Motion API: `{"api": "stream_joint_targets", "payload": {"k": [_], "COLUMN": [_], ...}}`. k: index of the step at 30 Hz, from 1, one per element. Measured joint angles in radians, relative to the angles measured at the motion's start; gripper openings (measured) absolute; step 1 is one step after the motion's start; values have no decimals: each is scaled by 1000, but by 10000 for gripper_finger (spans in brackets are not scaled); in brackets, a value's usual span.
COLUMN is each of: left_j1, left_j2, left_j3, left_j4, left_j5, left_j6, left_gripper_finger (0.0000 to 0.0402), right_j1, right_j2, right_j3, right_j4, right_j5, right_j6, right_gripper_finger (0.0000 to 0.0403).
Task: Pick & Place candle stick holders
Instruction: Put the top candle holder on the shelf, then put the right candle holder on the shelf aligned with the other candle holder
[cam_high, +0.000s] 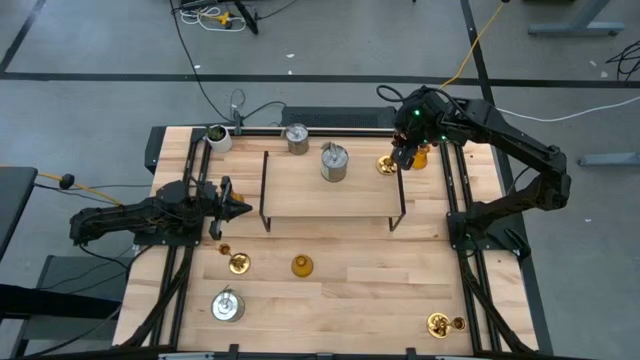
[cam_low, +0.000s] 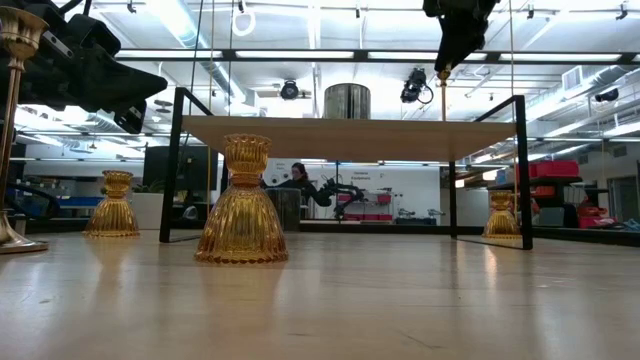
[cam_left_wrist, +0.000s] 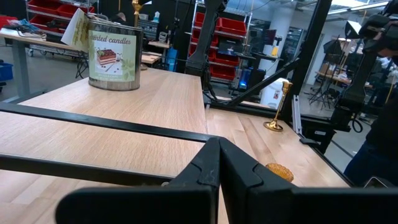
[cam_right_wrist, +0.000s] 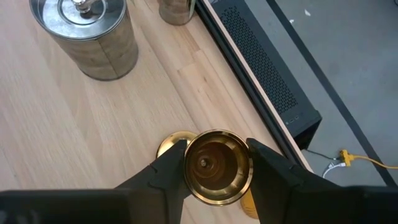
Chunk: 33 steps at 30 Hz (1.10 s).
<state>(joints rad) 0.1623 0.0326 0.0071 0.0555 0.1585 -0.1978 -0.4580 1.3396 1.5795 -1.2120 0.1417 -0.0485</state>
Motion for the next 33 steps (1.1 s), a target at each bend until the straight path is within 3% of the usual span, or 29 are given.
{"api": "stream_joint_targets", "payload": {"k": [21, 33], "left_j1": [0, 0], "left_j2": [0, 0], "left_j3": [0, 0], "left_j4": [0, 0], "left_j5": [0, 0], "left_j6": [0, 0], "left_gripper_finger": [7, 7], "right_j1": [0, 0], "right_j2": [0, -15], "right_j3": [0, 0], "right_j4": [8, 7], "right_j5": [-3, -3], "right_j6": [-13, -13], "right_gripper_finger": [224, 295]}}
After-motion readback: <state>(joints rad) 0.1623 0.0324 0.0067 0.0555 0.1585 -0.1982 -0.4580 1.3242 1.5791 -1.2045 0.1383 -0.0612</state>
